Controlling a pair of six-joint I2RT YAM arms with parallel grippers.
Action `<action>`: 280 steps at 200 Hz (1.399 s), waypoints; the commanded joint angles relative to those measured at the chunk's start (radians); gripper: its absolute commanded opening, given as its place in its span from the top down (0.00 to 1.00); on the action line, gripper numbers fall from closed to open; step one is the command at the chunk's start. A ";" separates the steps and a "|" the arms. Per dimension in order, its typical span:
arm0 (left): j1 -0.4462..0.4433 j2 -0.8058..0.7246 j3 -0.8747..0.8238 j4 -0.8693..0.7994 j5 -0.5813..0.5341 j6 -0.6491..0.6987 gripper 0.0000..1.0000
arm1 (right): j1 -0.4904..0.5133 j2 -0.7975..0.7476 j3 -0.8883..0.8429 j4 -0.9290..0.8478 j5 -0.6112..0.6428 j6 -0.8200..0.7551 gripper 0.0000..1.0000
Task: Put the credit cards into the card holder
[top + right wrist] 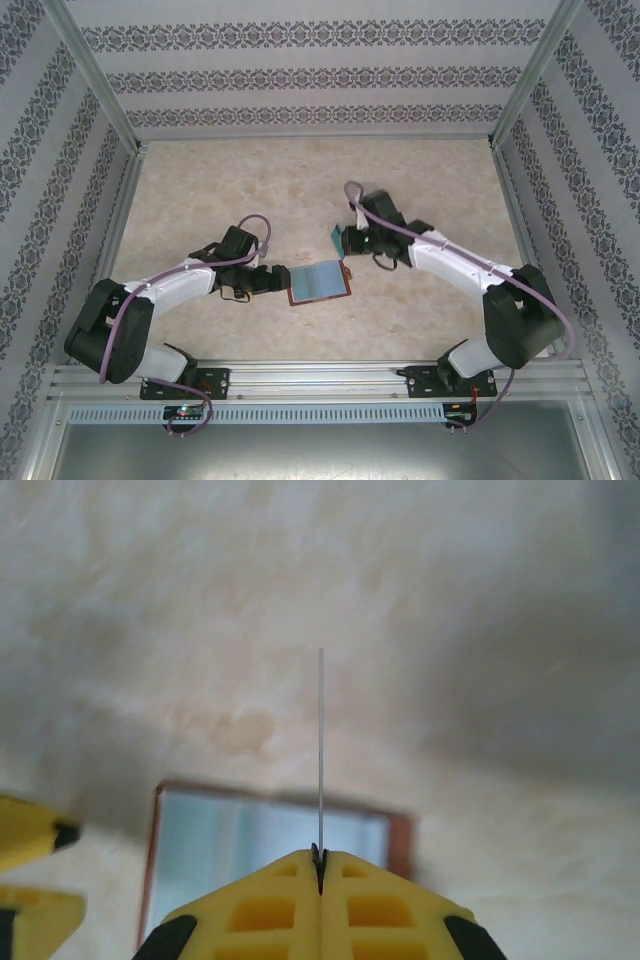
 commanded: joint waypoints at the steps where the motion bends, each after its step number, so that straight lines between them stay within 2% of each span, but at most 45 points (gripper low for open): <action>1: -0.018 -0.004 0.002 0.008 0.016 -0.001 0.06 | 0.085 -0.018 -0.111 0.284 -0.108 0.219 1.00; 23: -0.020 0.007 0.033 -0.032 -0.003 0.020 0.07 | 0.114 -0.007 -0.173 0.368 -0.104 0.247 1.00; 65: -0.030 0.038 0.054 -0.024 0.001 0.018 0.20 | 0.100 0.030 -0.229 0.412 -0.128 0.194 1.00; 151: -0.076 0.091 0.064 0.017 -0.022 -0.026 0.20 | 0.059 0.017 -0.353 0.493 -0.176 0.210 1.00; 181: -0.078 0.116 0.064 0.038 -0.028 -0.038 0.32 | 0.057 0.023 -0.381 0.546 -0.187 0.238 1.00; 214: -0.081 0.123 0.057 0.057 -0.035 -0.056 0.38 | 0.054 0.014 -0.428 0.638 -0.178 0.313 1.00; 241: -0.084 0.128 0.065 0.049 -0.045 -0.062 0.38 | 0.053 -0.008 -0.465 0.661 -0.131 0.336 1.00; 280: -0.093 0.145 0.071 0.055 -0.049 -0.078 0.38 | 0.064 0.030 -0.473 0.715 -0.168 0.348 1.00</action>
